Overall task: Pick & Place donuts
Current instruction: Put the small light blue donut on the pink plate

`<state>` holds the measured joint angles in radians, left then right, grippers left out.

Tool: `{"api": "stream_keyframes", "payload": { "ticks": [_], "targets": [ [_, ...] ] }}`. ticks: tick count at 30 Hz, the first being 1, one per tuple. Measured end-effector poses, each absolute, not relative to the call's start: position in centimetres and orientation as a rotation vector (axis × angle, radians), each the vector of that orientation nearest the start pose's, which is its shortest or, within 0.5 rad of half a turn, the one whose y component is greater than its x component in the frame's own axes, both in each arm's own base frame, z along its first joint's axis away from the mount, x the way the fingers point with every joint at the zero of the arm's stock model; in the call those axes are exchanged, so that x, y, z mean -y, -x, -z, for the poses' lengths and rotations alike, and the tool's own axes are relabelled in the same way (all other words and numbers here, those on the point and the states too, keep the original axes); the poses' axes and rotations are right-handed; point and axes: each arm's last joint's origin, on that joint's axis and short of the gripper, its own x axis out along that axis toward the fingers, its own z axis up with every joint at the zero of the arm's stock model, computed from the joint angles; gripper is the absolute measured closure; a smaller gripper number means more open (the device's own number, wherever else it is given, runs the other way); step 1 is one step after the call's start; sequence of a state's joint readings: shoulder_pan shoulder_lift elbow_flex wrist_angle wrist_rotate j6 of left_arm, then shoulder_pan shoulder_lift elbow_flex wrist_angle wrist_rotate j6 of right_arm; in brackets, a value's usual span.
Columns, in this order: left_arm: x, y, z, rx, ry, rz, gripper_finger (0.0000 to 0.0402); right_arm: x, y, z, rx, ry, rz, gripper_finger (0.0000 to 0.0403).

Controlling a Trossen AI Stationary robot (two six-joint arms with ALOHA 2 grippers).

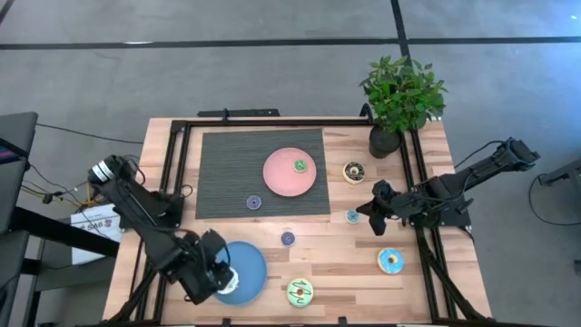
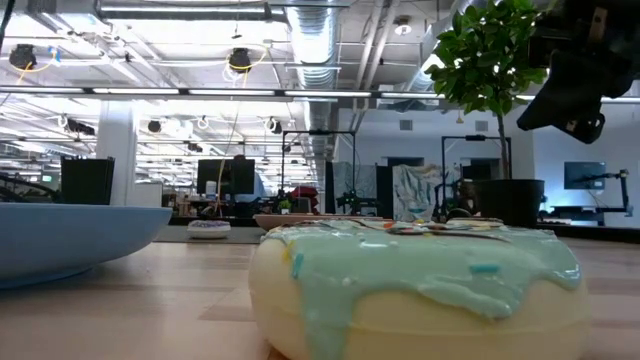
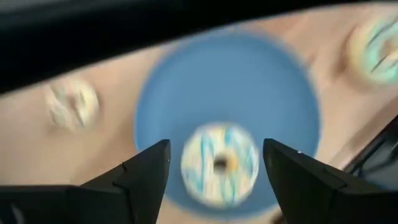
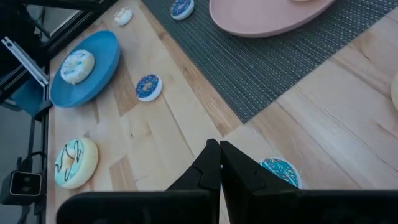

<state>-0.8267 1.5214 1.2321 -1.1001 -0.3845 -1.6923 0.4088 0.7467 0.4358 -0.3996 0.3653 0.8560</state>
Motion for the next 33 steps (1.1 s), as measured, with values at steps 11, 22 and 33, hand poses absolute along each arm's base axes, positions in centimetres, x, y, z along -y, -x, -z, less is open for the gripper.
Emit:
{"api": "stream_keyframes", "payload": {
  "ticks": [11, 22, 33],
  "targets": [
    [15.2, -24.2, -28.0, -0.727, 0.300, -0.545, 0.0235, -5.0, -14.2, -20.3, -0.622, -0.557, 0.238, 0.0403],
    [8.2, -28.6, -28.0, -0.910, 0.106, -0.361, 0.0389, -5.0, -14.2, -20.4, -0.617, -0.559, 0.238, 0.0403],
    [6.0, -30.5, -25.7, -0.705, -0.040, -0.137, 0.0401, -4.4, -14.7, -20.7, -0.566, -0.594, 0.265, 0.0403]
  ]
}}
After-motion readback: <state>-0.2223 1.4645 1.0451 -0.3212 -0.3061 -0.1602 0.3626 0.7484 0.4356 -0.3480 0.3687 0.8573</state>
